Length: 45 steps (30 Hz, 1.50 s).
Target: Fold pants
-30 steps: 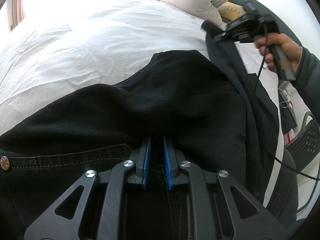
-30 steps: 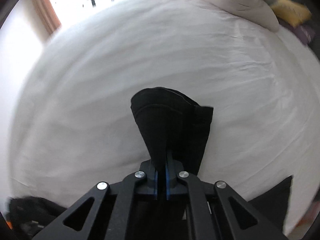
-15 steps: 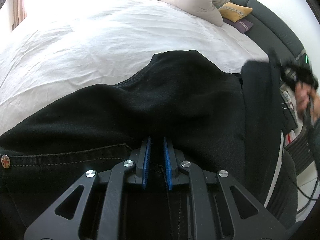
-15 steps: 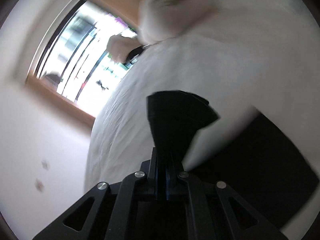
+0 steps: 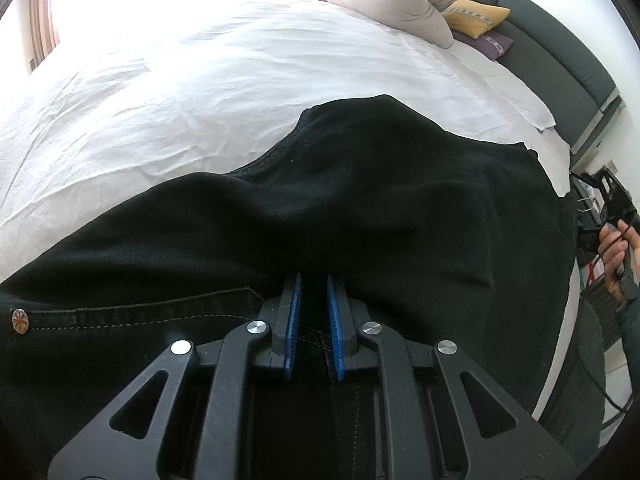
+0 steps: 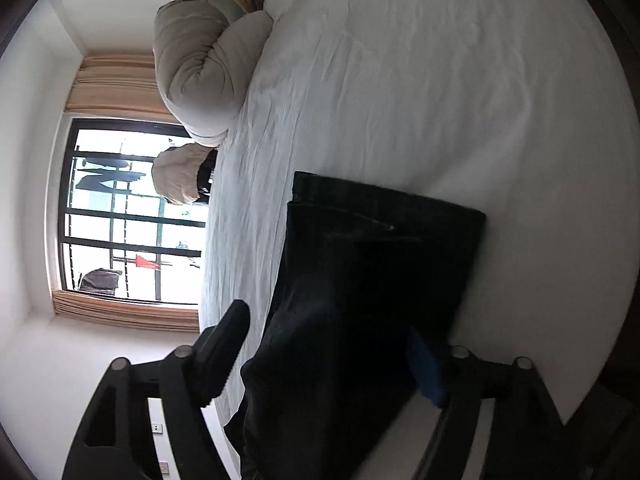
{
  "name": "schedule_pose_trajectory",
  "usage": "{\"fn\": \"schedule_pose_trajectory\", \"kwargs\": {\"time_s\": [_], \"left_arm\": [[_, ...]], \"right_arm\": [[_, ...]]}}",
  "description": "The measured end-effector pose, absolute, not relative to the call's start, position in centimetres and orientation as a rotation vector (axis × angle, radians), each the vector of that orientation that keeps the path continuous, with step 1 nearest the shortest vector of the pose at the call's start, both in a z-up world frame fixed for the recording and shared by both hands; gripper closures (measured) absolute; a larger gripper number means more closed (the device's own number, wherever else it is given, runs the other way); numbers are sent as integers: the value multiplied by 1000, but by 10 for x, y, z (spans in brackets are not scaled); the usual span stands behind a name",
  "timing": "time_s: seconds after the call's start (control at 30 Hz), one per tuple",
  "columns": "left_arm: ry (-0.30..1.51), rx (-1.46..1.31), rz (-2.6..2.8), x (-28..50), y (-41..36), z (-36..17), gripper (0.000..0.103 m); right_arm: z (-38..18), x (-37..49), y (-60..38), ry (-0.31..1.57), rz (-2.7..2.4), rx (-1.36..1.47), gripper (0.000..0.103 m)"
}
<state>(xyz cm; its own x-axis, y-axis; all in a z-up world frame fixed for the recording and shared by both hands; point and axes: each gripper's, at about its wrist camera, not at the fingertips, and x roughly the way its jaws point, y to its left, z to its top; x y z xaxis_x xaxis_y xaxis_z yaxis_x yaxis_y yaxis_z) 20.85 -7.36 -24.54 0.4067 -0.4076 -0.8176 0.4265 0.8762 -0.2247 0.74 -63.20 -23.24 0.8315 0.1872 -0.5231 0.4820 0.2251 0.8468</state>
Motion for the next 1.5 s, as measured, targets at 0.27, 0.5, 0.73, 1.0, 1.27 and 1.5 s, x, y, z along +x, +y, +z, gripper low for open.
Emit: {"fn": "schedule_pose_trajectory", "kwargs": {"time_s": [0.27,0.5,0.73,1.0,1.27,1.5], "left_arm": [[1019,24,-520,206,-76,-245,90],[1039,4,-512,209,-74,-242,89],[1060,-100,-450,214,-67,-237,89],[1021,-178,-383,214,-52,-236,89],[1010,-113,-395,206,-56,-238,89],[1004,-116,-413,210,-62,-238,89]], "right_arm": [[-226,25,-649,749,-279,1223,55],[-220,33,-650,840,-273,1084,93],[-146,75,-635,741,-122,937,96],[-61,97,-612,546,43,727,96],[-233,30,-663,782,-308,1078,96],[-244,13,-661,765,-326,1110,96]]}}
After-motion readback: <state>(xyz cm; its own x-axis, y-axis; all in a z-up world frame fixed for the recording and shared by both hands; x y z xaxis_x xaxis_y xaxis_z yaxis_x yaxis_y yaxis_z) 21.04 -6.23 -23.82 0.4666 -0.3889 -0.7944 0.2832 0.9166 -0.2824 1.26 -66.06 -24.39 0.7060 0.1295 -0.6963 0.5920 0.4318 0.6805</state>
